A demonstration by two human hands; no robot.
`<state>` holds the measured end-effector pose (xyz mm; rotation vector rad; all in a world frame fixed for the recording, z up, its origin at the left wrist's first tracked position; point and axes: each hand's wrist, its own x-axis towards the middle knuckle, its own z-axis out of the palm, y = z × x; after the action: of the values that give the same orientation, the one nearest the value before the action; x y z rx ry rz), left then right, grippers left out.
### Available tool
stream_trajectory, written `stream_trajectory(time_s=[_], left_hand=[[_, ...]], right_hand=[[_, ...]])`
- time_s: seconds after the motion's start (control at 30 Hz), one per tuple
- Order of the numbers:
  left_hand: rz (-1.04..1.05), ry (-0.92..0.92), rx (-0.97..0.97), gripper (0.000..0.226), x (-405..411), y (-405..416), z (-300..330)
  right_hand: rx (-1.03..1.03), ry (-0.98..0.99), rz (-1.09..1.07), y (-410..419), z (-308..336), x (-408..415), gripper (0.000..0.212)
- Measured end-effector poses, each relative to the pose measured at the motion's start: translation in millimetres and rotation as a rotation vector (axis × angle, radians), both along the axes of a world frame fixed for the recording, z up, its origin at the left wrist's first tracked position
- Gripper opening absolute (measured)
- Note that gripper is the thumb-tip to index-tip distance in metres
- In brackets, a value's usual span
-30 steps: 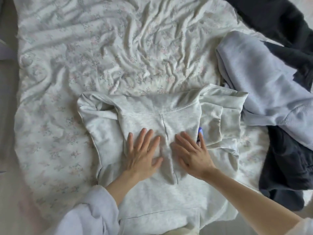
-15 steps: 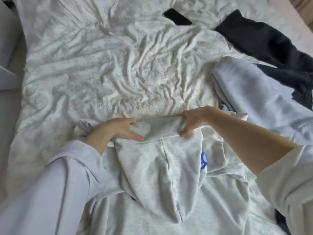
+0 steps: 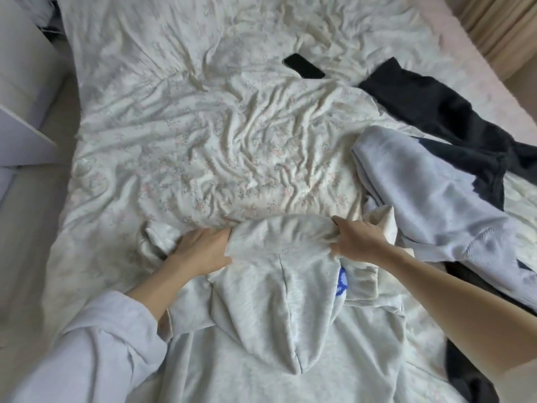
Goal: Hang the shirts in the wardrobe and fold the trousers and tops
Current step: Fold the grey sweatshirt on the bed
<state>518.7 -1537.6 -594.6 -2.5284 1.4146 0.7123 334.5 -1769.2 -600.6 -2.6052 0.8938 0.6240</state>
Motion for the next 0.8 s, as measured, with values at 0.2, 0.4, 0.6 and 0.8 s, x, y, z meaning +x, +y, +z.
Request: stream_trajectory(time_s=[0.2,0.4,0.6,0.8], left_hand=[[0.010,0.063,-0.051,0.030,32.1,-17.6,86.9],[0.138,-0.390,-0.296,0.048,79.1,-44.4,143.2],[0.046,-0.558,-0.455,0.041,41.5,-16.1,117.8],[-0.088,-0.485,-0.597,0.014,-39.5,51.1,81.4]], right_hand=[[-0.109,-0.132,0.026,-24.7,85.3,31.5,0.059],[-0.356,-0.441,0.044,-48.6,140.3,88.9,0.025],[-0.444,-0.559,0.181,-30.4,107.0,51.4,0.041],[-0.409,-0.697,0.307,20.7,67.7,-45.4,0.037]])
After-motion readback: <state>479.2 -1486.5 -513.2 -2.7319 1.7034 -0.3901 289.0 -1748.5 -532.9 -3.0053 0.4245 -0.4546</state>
